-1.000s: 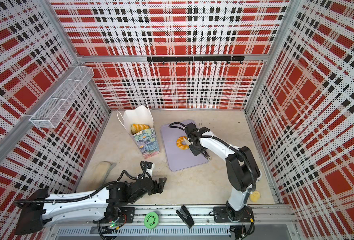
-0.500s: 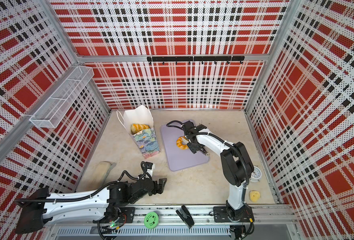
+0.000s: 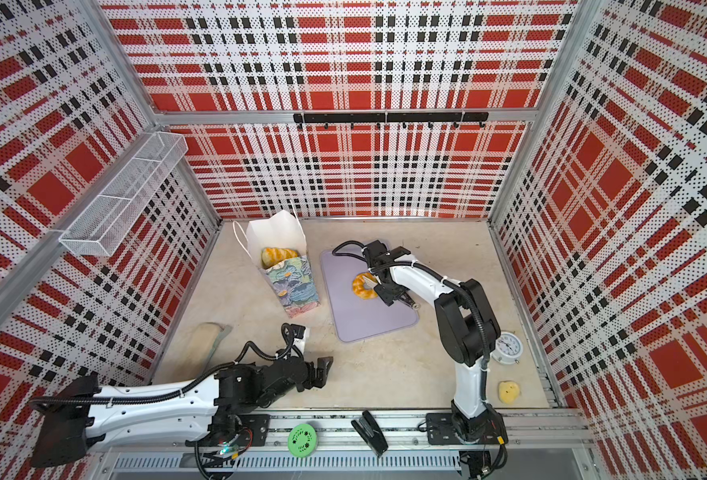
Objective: Place the fake bread into the paper bag
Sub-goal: 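Close the tongs on the braided ring bun with the right gripper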
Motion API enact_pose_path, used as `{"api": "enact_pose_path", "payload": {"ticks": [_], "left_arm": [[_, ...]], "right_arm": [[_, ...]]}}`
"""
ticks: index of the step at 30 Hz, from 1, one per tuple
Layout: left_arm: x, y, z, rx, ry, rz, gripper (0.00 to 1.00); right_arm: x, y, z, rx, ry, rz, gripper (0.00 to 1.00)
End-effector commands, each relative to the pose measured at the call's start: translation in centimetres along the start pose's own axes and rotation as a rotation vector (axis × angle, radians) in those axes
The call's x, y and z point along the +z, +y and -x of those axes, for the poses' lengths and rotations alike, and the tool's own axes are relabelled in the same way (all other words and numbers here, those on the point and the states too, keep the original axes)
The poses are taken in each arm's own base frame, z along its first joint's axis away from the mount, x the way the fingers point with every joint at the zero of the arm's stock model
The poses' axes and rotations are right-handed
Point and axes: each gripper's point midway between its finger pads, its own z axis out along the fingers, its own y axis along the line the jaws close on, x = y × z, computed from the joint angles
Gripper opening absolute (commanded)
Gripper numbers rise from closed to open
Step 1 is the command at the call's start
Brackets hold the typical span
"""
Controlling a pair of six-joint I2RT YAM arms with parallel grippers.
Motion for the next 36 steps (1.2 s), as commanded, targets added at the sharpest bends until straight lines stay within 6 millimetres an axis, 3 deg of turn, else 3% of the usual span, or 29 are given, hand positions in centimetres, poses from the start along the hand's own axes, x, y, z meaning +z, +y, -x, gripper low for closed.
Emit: {"api": "enact_pose_path", "payload": {"ticks": [1, 22, 31, 36], "left_arm": [[0.1, 0.1, 0.2, -0.006, -0.019, 0.013, 0.99], [0.4, -0.9, 0.5, 0.026, -0.011, 0.001, 0.99], [0.6, -1.2, 0.6, 0.036, -0.012, -0.003, 0.99], [0.6, -1.1, 0.6, 0.034, -0.012, -0.002, 1.00]], "right_arm": [[-0.4, -0.5, 1.1, -0.003, -0.024, -0.005, 0.54], [0.6, -0.2, 0.8, -0.070, 0.074, 0.037, 0.50], [0.5, -0.3, 0.6, -0.093, 0.109, 0.038, 0.45], [0.5, -0.4, 0.1, -0.108, 0.140, 0.033, 0.37]]}}
